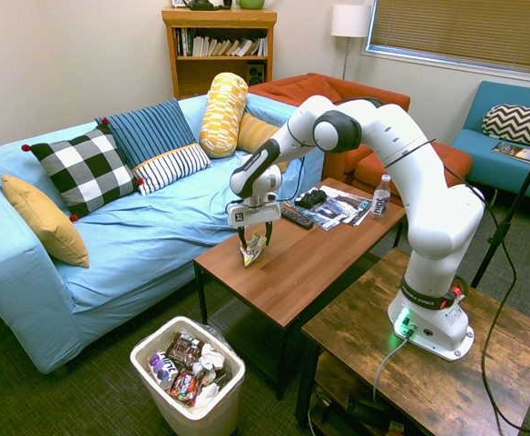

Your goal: Throw the chip bag in the trash bin

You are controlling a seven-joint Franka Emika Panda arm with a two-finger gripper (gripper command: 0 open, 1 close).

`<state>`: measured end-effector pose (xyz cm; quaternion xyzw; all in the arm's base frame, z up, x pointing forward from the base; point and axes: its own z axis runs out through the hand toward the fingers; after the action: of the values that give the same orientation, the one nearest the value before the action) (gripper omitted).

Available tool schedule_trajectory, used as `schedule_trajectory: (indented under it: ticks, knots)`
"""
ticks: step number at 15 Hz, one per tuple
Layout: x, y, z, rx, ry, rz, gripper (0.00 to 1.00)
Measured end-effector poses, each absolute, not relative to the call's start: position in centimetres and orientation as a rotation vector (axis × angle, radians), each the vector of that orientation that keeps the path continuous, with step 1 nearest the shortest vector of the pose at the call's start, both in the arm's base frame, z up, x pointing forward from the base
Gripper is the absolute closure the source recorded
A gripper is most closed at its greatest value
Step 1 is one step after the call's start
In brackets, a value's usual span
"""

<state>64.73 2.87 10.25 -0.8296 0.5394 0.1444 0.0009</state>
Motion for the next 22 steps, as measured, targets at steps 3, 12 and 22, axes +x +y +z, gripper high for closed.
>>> schedule_trajectory:
  ticks: [3, 12, 22]
  knots:
    - [65.2, 3.0, 9.5, -2.606, 1.691, 0.463, 1.00]
    - [65.8, 3.3, 9.0, -2.585, 1.694, 0.475, 1.00]
    - [66.6, 4.9, 13.2, -2.614, 1.581, 0.338, 1.00]
